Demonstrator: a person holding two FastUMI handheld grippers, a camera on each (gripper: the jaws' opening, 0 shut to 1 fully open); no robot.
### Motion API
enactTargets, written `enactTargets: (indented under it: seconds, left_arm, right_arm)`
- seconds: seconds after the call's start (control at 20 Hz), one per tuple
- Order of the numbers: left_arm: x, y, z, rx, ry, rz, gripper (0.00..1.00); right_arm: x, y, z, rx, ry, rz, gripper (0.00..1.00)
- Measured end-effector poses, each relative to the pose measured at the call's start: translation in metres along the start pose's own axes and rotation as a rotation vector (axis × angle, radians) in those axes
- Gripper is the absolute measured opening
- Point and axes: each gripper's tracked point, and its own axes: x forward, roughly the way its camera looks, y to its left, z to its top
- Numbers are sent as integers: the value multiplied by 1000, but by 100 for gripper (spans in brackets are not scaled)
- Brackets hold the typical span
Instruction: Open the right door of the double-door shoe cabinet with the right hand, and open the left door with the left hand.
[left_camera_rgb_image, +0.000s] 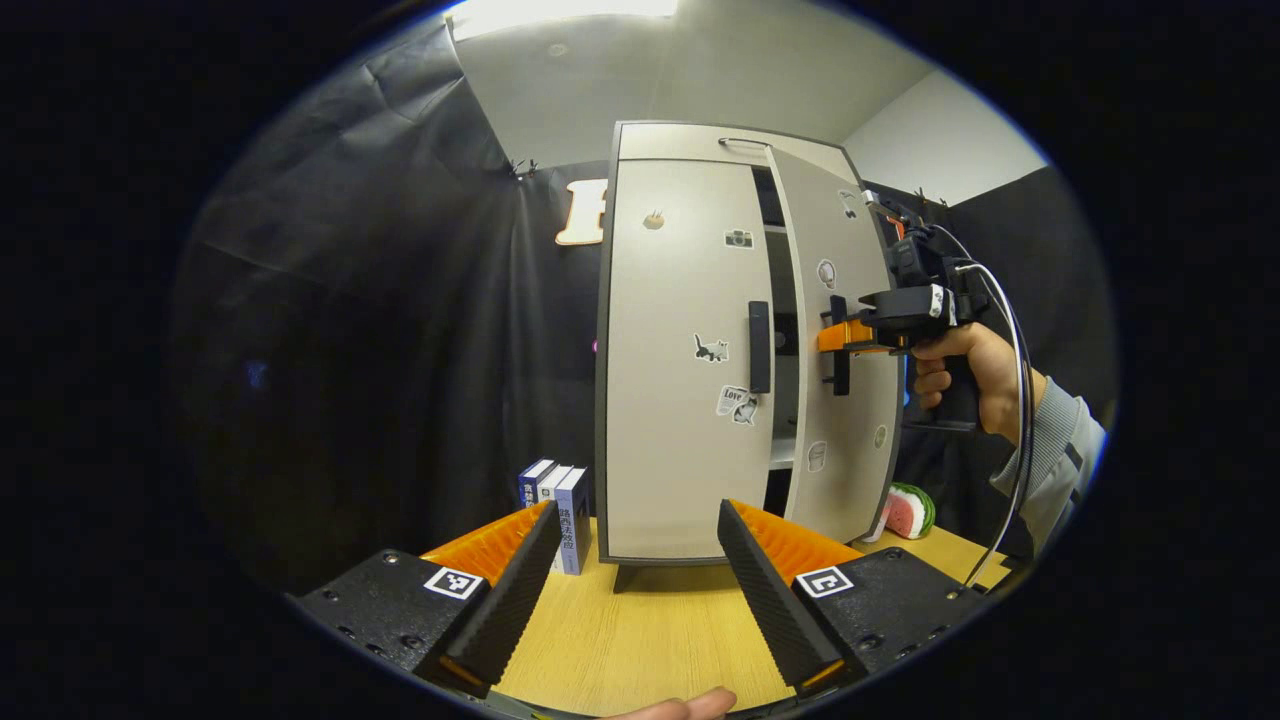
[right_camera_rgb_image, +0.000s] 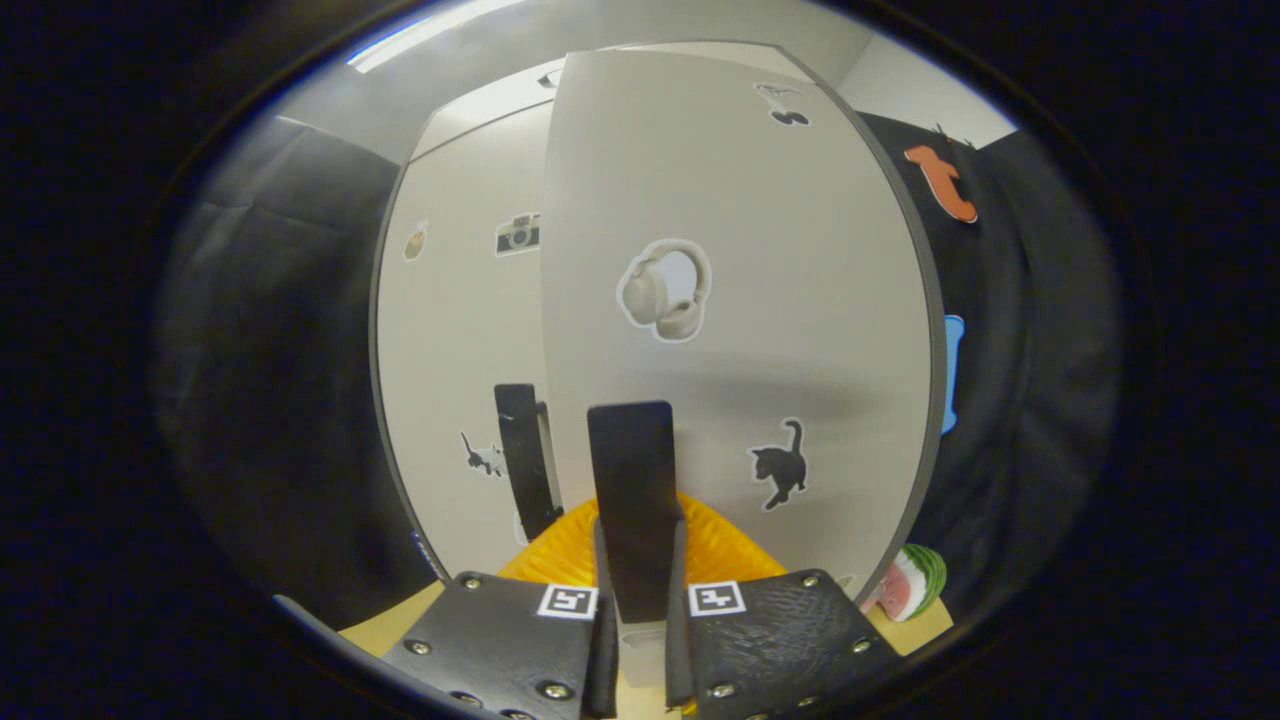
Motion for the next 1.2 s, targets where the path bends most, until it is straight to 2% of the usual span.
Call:
enactTargets:
  seconds: [0.35,0.7,1.2]
  left_arm:
    - [-10,-5,13,-27,-23,25,98]
    - [-7,-27,8,-16,-6,3,98]
    - [-1,-54,-3,-20,16,-48,98]
  right_arm:
    - [-20,-7,0,-8,-2,47,19]
    - [-44,-20,5,-9,-11,102,19]
    - [-62,-40,9,2,-47,93,18]
